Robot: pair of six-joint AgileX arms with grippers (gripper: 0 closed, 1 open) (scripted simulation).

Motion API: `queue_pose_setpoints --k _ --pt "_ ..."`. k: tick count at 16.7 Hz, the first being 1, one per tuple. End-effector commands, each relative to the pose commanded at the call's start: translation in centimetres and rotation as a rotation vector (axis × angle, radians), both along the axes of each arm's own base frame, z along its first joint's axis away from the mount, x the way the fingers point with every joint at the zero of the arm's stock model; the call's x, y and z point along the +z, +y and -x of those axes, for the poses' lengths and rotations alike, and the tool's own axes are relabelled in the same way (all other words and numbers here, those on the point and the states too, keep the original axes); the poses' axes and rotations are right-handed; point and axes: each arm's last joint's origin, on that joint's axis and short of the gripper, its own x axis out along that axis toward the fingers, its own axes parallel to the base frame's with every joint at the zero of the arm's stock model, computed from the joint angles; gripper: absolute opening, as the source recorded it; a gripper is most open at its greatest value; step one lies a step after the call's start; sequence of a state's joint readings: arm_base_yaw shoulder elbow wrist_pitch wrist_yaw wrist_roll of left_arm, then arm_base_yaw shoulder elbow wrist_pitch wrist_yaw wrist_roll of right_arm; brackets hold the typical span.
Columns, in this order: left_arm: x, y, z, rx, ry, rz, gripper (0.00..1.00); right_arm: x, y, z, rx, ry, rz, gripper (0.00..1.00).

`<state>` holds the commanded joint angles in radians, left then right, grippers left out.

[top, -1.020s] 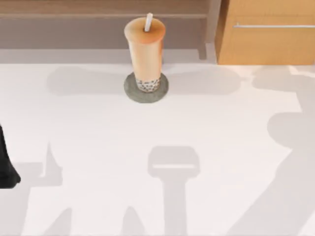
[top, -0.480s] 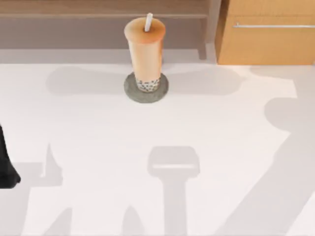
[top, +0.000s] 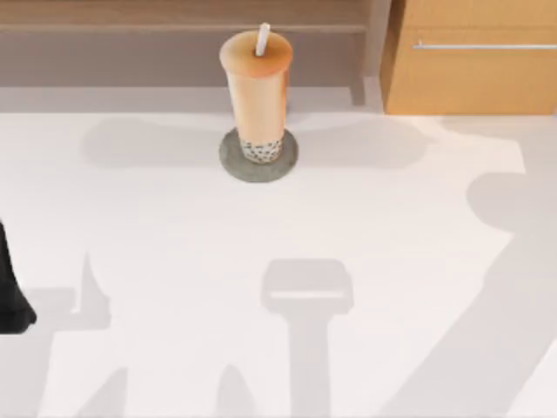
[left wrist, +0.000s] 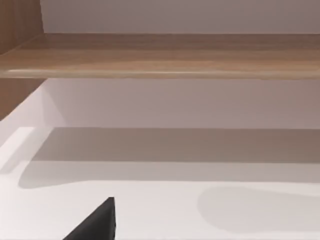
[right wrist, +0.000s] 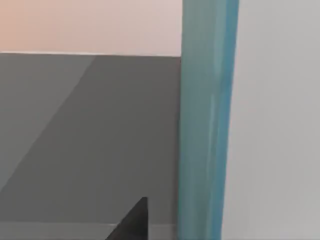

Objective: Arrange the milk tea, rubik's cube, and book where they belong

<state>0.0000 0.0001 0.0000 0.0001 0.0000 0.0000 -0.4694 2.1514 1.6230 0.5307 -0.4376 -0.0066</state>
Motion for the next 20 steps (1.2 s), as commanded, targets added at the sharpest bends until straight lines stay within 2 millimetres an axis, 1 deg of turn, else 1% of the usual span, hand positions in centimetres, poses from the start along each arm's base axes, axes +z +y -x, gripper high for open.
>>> queue_pose_setpoints --k 8,9,18,19,20 --pt "0.0 0.0 0.0 0.000 0.000 0.000 1.00 0.0 0.0 0.0 0.000 0.000 0.000 0.02" --pt "0.0 0.0 0.0 0.000 0.000 0.000 1.00 0.0 0.0 0.0 0.000 0.000 0.000 0.00" --pt "0.0 0.0 0.0 0.000 0.000 0.000 1.00 0.1 -0.1 0.1 -0.003 -0.002 -0.001 0.00" --pt "0.0 0.0 0.0 0.000 0.000 0.000 1.00 0.5 0.1 0.1 -0.005 -0.006 -0.006 0.00" --pt "0.0 0.0 0.0 0.000 0.000 0.000 1.00 1.4 0.3 0.2 -0.008 -0.017 -0.013 0.00"
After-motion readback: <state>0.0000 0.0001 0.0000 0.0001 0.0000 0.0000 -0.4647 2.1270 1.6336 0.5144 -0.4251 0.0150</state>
